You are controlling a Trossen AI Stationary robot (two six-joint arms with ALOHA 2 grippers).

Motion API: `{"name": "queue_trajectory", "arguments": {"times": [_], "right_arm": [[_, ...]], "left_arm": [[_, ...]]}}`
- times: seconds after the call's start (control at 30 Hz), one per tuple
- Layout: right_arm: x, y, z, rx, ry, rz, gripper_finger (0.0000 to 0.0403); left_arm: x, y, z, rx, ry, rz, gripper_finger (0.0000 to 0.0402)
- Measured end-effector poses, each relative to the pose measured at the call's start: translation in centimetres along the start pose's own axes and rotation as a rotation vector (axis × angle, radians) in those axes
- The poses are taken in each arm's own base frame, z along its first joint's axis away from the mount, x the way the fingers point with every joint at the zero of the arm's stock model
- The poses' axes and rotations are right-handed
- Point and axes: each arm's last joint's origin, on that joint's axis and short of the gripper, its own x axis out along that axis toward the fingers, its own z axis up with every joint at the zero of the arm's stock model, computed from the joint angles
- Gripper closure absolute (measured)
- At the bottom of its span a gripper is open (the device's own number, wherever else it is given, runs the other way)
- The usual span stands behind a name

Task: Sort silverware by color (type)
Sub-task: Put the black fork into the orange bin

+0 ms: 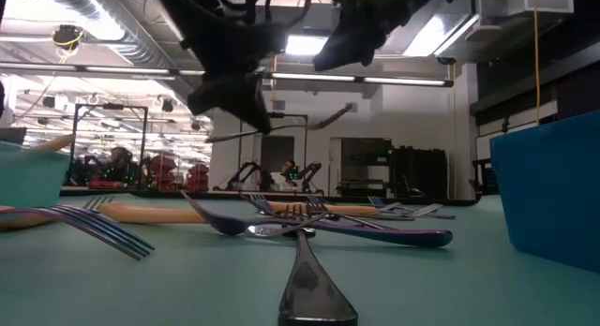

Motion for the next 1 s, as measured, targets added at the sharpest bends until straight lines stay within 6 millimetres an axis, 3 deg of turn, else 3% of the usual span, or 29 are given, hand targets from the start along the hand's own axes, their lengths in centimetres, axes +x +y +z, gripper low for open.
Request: {"name": "queue_trajectory", "arguments": {"times": [0.27,0.43,1.0], "right_arm": [[-0.7,-2.9,0.0,0.254,0.058,0.191,0.0297],[-0.8,-3.4,0.0,0.346,0.067,0.331,0.0297],[-0.7,-3.2,-0.5,0.366,0.124,0.32,0.0297]], "left_arm": [[-0.4,0.0,1.5,0.239,-0.133,0.044,0.0394],[-0.5,0.2,2.1,0.327,-0.176,0.077,0.0394],[-0.7,0.7,3.0,0.391,-0.246,0.145,0.0394]]}}
